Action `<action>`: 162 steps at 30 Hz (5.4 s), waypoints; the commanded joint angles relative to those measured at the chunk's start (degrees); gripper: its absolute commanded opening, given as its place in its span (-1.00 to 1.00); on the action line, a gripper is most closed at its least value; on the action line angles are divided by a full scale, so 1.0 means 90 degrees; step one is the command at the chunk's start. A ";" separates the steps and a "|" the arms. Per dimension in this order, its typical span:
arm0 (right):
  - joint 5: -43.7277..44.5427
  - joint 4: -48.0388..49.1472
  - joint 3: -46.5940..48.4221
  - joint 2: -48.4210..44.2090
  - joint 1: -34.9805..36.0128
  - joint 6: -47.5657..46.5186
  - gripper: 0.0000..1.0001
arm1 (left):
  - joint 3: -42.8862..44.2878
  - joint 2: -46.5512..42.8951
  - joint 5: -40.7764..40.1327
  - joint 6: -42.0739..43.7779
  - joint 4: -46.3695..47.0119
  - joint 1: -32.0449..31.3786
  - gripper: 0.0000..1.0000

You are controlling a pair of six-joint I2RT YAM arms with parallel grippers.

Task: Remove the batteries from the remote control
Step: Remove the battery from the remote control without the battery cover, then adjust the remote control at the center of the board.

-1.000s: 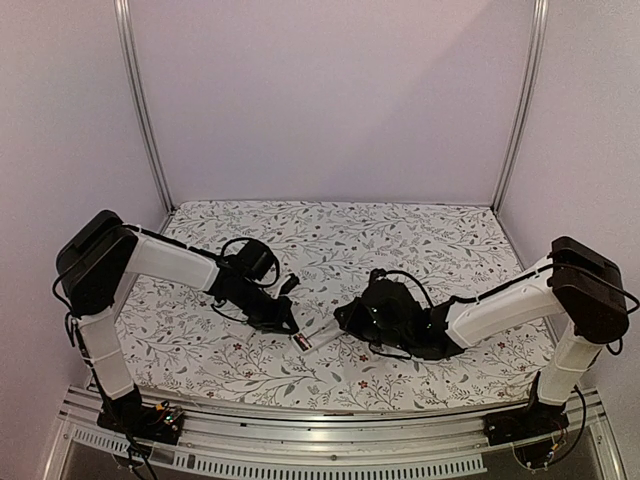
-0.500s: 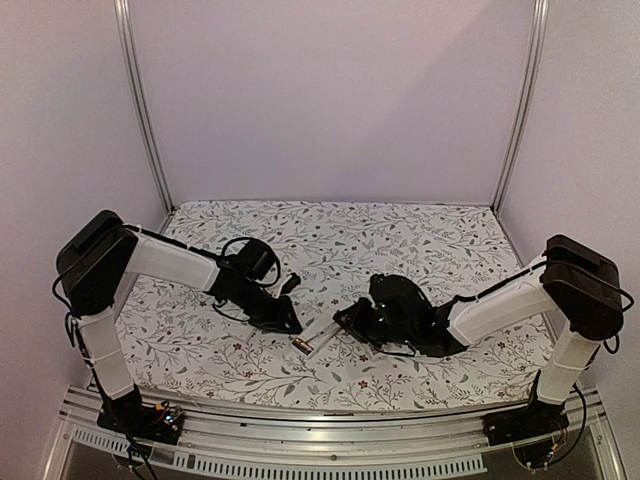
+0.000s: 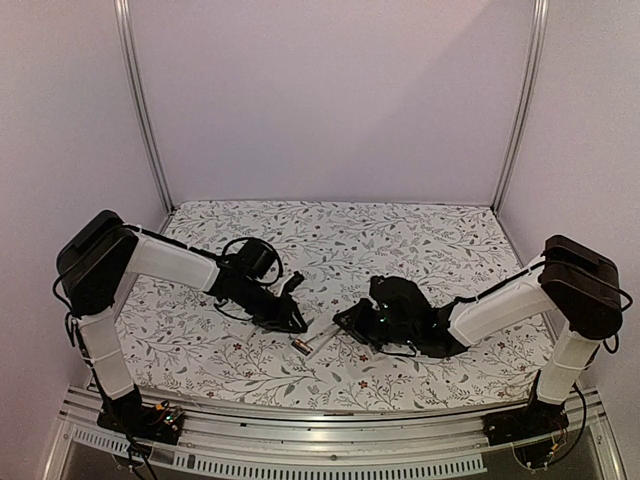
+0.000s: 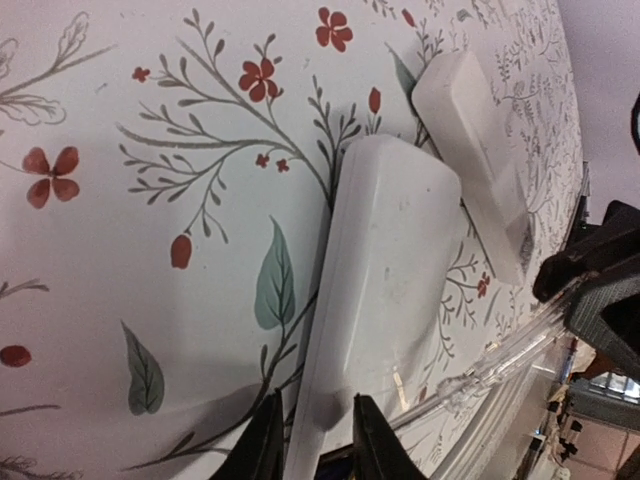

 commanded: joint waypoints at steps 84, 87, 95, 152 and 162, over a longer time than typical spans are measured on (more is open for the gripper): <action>-0.0874 0.0466 -0.0143 -0.0265 -0.0047 -0.0502 -1.00 | 0.0303 0.0449 -0.0909 0.0323 -0.0611 -0.0485 -0.79; -0.1001 0.0831 -0.0230 -0.0245 -0.0044 -0.0479 -1.00 | 0.0313 0.0454 -0.0900 0.0321 -0.0618 -0.0484 -0.79; -0.1154 0.0904 -0.0205 -0.0166 -0.0044 -0.0594 -1.00 | 0.0315 0.0441 -0.0913 0.0328 -0.0630 -0.0485 -0.79; 0.0781 -0.1501 -0.1408 -0.3643 -0.1303 -0.2733 -1.00 | 0.0283 -0.0993 -0.1766 0.0940 -0.1114 0.2177 0.58; 0.0831 -0.1365 -0.1464 -0.3646 -0.1303 -0.2628 -1.00 | 0.0457 -0.0561 -0.2107 0.1088 -0.1354 0.1689 0.59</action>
